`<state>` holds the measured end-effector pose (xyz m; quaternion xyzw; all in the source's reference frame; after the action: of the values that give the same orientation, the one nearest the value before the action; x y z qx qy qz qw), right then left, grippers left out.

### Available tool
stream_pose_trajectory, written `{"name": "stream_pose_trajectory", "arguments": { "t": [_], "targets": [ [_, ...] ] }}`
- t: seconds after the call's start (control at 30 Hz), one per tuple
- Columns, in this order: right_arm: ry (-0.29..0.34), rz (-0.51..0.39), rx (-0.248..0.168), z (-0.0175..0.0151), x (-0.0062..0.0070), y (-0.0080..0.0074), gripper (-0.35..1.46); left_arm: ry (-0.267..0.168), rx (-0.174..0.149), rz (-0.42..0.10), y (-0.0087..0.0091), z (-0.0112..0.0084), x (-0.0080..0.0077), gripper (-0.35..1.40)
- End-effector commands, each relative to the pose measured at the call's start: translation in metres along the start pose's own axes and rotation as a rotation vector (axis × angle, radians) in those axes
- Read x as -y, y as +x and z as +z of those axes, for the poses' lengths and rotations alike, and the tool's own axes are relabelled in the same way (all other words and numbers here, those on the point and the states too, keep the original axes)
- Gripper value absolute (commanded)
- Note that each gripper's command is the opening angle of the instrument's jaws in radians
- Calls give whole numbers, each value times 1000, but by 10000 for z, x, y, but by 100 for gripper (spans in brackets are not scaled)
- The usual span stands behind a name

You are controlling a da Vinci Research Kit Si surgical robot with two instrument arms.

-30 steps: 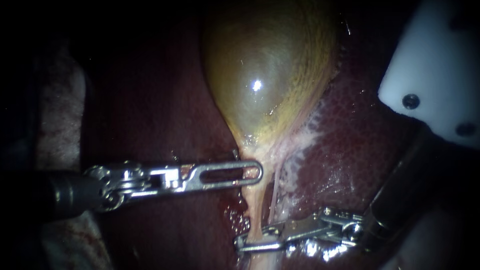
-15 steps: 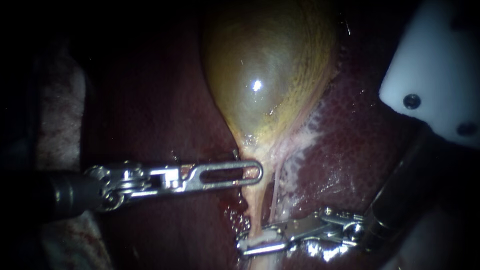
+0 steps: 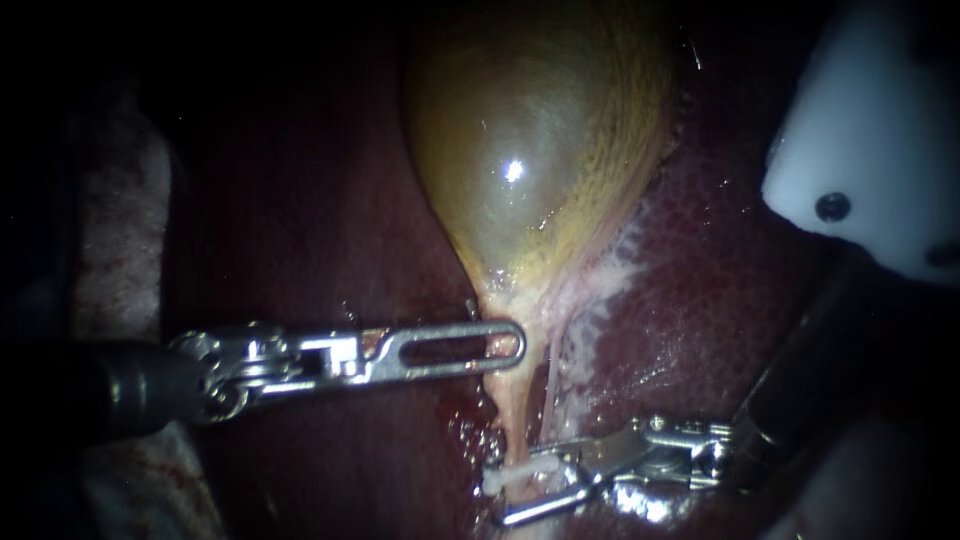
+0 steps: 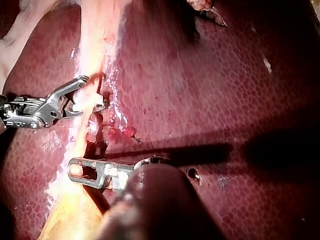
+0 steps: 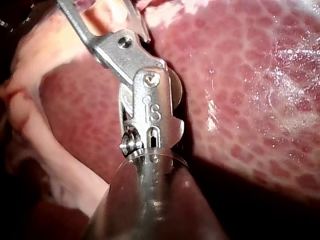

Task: Going back first clip left tube

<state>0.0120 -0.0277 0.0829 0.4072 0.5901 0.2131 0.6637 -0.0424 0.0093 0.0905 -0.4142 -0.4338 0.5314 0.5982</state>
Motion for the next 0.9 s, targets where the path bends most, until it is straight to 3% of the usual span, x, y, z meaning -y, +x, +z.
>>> {"name": "stream_pose_trajectory", "arguments": {
  "t": [0.03, 0.37, 0.9],
  "targets": [
    [1, -9, 6, 0, 0, 0, 46, 0, 0, 0, 0, 0, 0, -35],
    [-27, -108, 41, -14, -3, 13, 48, 0, 0, 0, 0, 0, 0, -35],
    [-52, -157, 57, -42, 7, 40, 49, 0, 0, 0, 0, 0, 1, -35]
  ]
}}
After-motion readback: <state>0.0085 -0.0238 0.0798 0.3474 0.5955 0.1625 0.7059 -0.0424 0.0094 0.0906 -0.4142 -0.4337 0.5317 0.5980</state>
